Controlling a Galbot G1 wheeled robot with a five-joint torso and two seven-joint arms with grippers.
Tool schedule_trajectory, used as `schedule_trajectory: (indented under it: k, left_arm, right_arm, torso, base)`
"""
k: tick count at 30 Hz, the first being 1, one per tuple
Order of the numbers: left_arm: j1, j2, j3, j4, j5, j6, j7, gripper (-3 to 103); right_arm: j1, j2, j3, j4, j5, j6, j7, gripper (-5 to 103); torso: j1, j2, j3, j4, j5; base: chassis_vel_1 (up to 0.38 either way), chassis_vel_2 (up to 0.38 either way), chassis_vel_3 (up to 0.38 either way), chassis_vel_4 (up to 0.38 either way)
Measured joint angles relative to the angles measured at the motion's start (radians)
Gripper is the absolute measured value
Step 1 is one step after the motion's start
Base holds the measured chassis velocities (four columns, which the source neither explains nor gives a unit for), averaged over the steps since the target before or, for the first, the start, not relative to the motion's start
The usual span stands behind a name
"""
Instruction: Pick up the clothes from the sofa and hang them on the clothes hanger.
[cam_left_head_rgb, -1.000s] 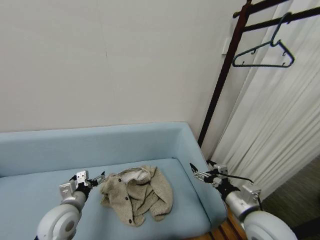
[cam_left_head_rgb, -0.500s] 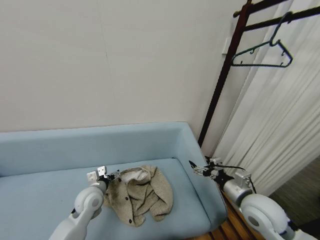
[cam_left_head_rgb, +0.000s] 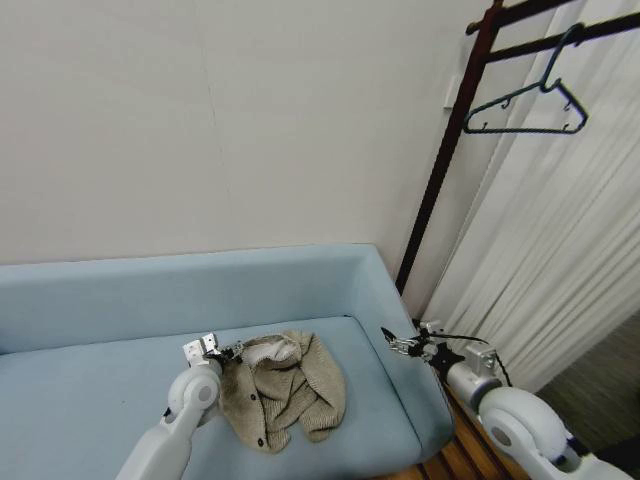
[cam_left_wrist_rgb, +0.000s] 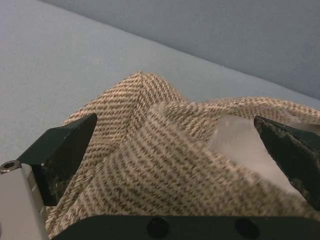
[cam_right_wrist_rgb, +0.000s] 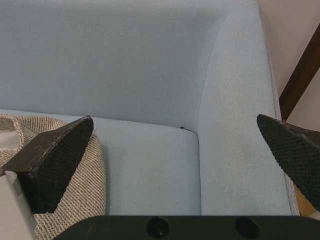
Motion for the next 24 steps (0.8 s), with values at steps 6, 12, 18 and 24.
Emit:
schedule_trajectory:
  k: [6,12,18,24]
  left_arm:
    - [0.029,0.003,-0.004,0.013,-0.001,-0.002,0.008,97]
    - [0.031,0.004,-0.005,0.024,0.008,-0.016,0.025,76]
    - [0.019,0.003,0.004,0.032,0.01,-0.021,0.029,54]
    - [0.018,-0.001,0.012,0.052,0.03,-0.024,0.041,32]
  right_arm:
    - [0.0,0.003,-0.011,-0.008,-0.011,0.001,0.002,100]
    - [-0.005,-0.006,-0.012,0.001,-0.011,0.001,0.011,100]
    - [-0.003,-0.012,-0.011,0.003,-0.006,0.001,0.02,100]
    - [-0.005,-0.008,-0.01,0.003,-0.006,0.001,0.022,100]
  torso:
    - [0.0,0.0,0.0,0.0,0.0]
    - [0.0,0.0,0.0,-0.0001,-0.0001]
    - [0.0,0.0,0.0,-0.0001,0.0]
    - [0.0,0.0,0.0,-0.0001,-0.0001]
  base:
    - [0.0,0.0,0.0,0.0]
    - [0.0,0.0,0.0,0.0]
    - [0.0,0.0,0.0,0.0]
    - [0.0,0.0,0.0,0.0]
